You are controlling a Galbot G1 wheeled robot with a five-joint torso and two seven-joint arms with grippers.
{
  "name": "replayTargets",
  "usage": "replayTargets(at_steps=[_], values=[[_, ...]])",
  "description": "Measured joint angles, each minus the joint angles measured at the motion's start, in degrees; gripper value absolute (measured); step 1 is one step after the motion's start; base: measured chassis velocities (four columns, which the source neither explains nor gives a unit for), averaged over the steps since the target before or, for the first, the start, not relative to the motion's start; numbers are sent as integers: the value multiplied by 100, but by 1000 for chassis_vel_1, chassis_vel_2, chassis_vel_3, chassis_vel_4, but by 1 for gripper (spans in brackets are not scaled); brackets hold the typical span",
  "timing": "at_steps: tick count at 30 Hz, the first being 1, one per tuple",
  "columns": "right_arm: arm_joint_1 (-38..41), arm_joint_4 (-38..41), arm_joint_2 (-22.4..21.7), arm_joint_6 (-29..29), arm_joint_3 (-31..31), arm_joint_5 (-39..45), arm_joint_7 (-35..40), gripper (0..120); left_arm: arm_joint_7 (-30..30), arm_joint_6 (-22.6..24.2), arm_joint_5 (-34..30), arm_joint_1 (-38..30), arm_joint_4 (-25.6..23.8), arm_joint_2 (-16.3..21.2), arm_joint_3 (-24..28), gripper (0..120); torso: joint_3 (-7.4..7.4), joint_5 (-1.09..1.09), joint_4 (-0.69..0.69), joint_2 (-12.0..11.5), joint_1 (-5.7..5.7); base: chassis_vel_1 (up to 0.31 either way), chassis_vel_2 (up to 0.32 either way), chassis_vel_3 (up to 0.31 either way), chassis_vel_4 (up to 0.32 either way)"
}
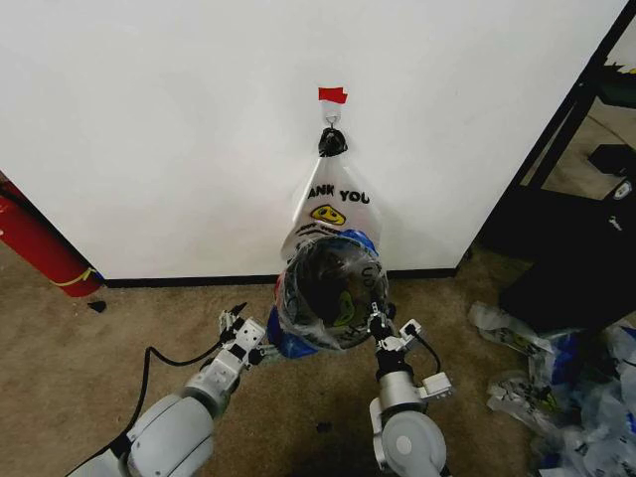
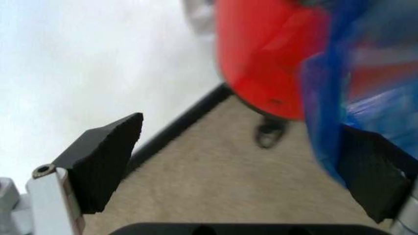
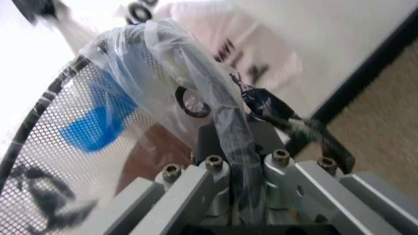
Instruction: Pick up the garbage bag from the wall and place it over the trash bin.
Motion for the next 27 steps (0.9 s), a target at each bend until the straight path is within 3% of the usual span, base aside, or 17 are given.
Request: replayTargets(at_steps=[2,5,13,22,27], values=[[-25,134,-24,-250,-58,-26,379,1,-6,-352,238,-55,349,-74,-39,100,0,0,2,0,0,0,0,0,0],[-58,239,-51,-455,-74,-35,677,1,72,-467,246,-85,461,-100,-44,100,0,0,0,0,0,0,0,0,0],[-21,257,-56,-584,-48,-44,931,1,524,-825,135,67,201,-90,-32,100,0,2,1,0,0,0,0,0,0],[187,119,-1,-646,141,305,1147,1,1567,-2172,172,98,379,-80,-243,100,0,2,1,0,0,0,0,0,0],[179,113,-31,-651,194,287,1156,1,1683,-2256,254,59,453,-90,-309,100,0,1,0,0,0,0,0,0,0]])
